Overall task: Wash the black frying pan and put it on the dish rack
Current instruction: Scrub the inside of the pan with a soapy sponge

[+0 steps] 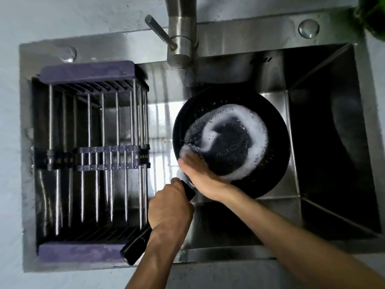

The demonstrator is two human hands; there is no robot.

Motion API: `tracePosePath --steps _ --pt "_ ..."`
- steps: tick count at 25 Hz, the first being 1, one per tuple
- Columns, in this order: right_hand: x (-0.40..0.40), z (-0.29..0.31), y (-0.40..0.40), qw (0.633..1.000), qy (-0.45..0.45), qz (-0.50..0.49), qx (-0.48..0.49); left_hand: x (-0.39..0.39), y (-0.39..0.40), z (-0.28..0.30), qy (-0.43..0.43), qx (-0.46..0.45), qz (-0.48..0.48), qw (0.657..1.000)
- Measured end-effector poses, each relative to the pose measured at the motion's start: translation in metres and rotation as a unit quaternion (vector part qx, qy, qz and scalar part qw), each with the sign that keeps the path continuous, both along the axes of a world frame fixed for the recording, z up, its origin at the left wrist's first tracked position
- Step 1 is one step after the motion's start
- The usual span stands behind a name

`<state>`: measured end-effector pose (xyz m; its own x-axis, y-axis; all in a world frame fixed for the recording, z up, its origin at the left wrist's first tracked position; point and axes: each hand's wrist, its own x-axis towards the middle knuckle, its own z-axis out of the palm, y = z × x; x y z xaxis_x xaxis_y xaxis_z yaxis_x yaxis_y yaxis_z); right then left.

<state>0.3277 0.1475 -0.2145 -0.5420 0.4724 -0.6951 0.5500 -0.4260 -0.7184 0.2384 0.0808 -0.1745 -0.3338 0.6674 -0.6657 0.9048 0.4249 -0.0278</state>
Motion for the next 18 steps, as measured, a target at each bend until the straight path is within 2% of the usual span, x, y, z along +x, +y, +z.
tracePosePath --steps 1,2,4,5,6,7,8,9,10,12,13,14,15,16,17,18 --pt "-0.019 -0.003 0.019 0.99 0.076 -0.111 -0.03 -0.001 0.001 0.0 -0.001 0.002 0.001 1.0" --pt "-0.025 -0.014 0.043 0.987 0.062 -0.151 -0.003 -0.001 0.001 0.0 -0.003 0.004 0.005 1.0" --pt "-0.009 -0.037 0.058 0.991 -0.076 -0.091 0.061 0.001 0.001 0.001 -0.01 0.004 0.01 1.0" --pt "-0.002 -0.046 0.049 0.988 -0.127 -0.025 0.084 0.0 0.001 0.002 -0.012 0.004 0.011 1.0" --pt "-0.006 -0.05 0.034 0.989 -0.105 0.034 0.102 -0.002 0.001 0.002 -0.011 0.002 0.014 1.0" --pt "-0.013 -0.04 0.024 0.994 -0.024 0.029 0.104 -0.003 0.001 0.002 -0.01 0.001 0.015 1.0" --pt "-0.019 -0.038 0.027 0.994 0.05 -0.032 0.087 -0.002 0.002 0.001 -0.01 0.001 0.012 1.0" --pt "-0.021 -0.047 0.043 0.989 0.062 -0.094 0.097 -0.001 0.001 0.001 -0.012 0.001 0.01 1.0" --pt "-0.015 -0.053 0.064 0.984 -0.011 -0.111 0.135 -0.001 0.001 0.001 -0.014 0.005 0.008 1.0" --pt "0.013 -0.071 0.078 0.953 -0.222 -0.063 0.194 0.0 0.001 0.002 -0.015 0.005 0.005 1.0" --pt "0.02 -0.073 0.07 0.947 -0.264 -0.034 0.179 -0.002 0.002 0.003 -0.014 0.006 0.006 1.0" --pt "0.016 -0.07 0.059 0.962 -0.216 -0.001 0.169 -0.003 0.001 0.002 -0.013 0.01 0.01 1.0" --pt "0.007 -0.06 0.051 0.981 -0.112 -0.002 0.157 -0.002 0.0 0.002 -0.013 0.011 0.01 1.0" --pt "0.005 -0.056 0.053 0.985 -0.053 0.013 0.166 -0.001 0.0 0.001 -0.014 0.012 0.008 1.0" --pt "0.011 -0.061 0.066 0.973 -0.054 0.049 0.22 0.0 0.0 0.0 -0.014 0.011 0.004 1.0" --pt "0.025 -0.07 0.081 0.951 -0.113 0.087 0.273 0.0 0.0 0.0 -0.014 0.012 0.002 1.0"
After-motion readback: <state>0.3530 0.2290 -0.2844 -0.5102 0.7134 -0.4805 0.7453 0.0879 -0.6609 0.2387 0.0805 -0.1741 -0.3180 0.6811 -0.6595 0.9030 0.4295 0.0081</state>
